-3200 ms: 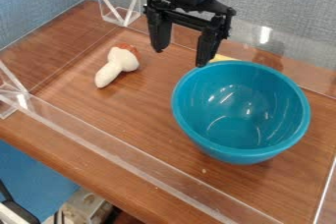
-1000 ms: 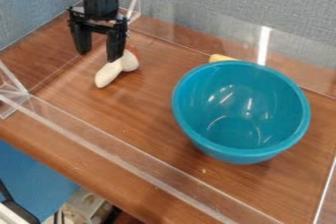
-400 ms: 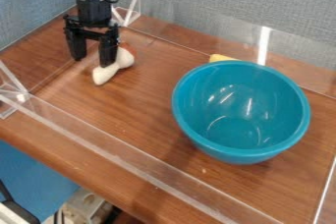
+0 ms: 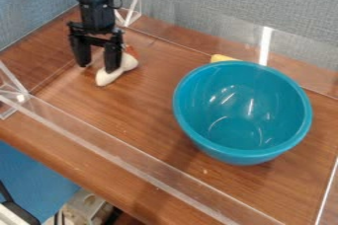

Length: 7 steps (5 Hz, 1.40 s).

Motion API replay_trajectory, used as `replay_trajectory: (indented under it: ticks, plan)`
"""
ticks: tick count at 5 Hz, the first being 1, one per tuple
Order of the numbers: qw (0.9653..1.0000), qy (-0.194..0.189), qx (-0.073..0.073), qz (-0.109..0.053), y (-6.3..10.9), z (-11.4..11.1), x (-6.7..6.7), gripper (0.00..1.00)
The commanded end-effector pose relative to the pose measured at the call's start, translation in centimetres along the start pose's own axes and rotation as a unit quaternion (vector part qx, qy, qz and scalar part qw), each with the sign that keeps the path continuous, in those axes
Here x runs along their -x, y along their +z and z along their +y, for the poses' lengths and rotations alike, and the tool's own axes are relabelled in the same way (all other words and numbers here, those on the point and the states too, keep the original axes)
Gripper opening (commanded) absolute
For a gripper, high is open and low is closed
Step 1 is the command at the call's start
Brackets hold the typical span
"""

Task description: Put the mushroom in the blue bowl

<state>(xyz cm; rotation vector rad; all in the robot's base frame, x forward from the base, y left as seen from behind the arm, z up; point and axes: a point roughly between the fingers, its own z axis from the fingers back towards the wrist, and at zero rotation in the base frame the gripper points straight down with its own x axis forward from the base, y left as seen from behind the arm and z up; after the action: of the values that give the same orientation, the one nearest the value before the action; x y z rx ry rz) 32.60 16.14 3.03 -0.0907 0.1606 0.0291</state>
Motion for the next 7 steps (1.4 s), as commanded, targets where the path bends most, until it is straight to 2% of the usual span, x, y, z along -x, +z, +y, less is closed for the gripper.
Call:
replay_trajectory:
  ticks: [1,2,4,5,6,7]
  plan:
    - [0.9995,-0.022,-0.01,-0.022,1.6,-0.3,-0.5,1.0]
    - [0.9991,-0.035,-0.011,-0.023,2.1,-0.2,-0.6,1.0]
    - [0.9984,-0.05,-0.012,-0.025,2.3,-1.8,-0.8,1.0]
    - [0.9976,-0.063,-0.014,-0.026,2.0,-2.2,-0.9,0.0]
    - [0.9963,-0.073,-0.017,-0.043,3.6,-2.9,-0.5,0.0]
    - [0.9963,-0.048,-0.021,-0.068,6.6,-3.5,0.4,0.0]
